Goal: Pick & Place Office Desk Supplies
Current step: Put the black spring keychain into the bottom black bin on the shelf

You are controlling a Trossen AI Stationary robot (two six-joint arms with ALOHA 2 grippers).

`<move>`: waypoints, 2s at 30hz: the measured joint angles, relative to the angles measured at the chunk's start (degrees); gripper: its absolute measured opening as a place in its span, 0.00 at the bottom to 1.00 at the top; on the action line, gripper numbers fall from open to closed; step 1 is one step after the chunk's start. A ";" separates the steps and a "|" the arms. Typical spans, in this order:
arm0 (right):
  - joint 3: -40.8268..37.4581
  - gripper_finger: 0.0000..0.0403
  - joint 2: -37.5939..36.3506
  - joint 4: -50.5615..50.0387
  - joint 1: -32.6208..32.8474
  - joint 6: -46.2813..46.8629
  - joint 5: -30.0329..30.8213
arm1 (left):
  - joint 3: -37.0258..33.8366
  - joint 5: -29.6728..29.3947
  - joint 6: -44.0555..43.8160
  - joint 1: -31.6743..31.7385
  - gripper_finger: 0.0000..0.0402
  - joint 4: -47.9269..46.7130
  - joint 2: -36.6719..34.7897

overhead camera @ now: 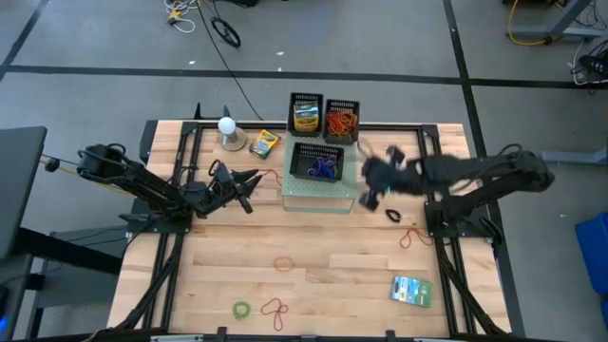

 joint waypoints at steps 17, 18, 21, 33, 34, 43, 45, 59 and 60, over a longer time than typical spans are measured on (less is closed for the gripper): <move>-25.32 0.04 -3.98 3.08 28.23 49.01 -0.85 | 0.00 0.01 0.00 0.00 0.30 -0.39 0.00; -26.85 0.05 -3.96 3.02 28.51 50.94 -1.51 | 0.00 0.00 0.00 0.00 0.30 -0.39 0.00; -31.33 0.11 -3.96 2.99 28.42 55.80 -3.77 | 0.00 0.02 0.02 0.00 0.30 -0.39 0.00; -40.67 0.37 -3.84 11.85 16.29 50.18 -7.70 | 0.00 0.00 0.02 0.02 0.30 -0.39 0.00; -41.76 0.37 -3.74 13.54 14.92 49.47 -8.23 | 0.00 0.00 0.00 0.02 0.30 -0.39 0.00; -45.40 0.26 -3.80 18.44 8.63 45.83 -8.69 | 0.00 0.00 0.00 0.01 0.30 -0.39 0.00; -45.41 0.21 -3.80 19.14 8.61 45.43 -9.04 | 0.00 0.00 0.02 0.00 0.30 -0.39 0.00; -35.09 0.07 -3.71 14.79 11.44 44.00 -11.91 | 0.00 0.02 0.01 0.00 0.30 -0.40 0.00; -32.85 0.07 -3.72 13.64 12.21 43.59 -11.66 | 0.00 0.00 0.02 0.00 0.30 -0.39 0.00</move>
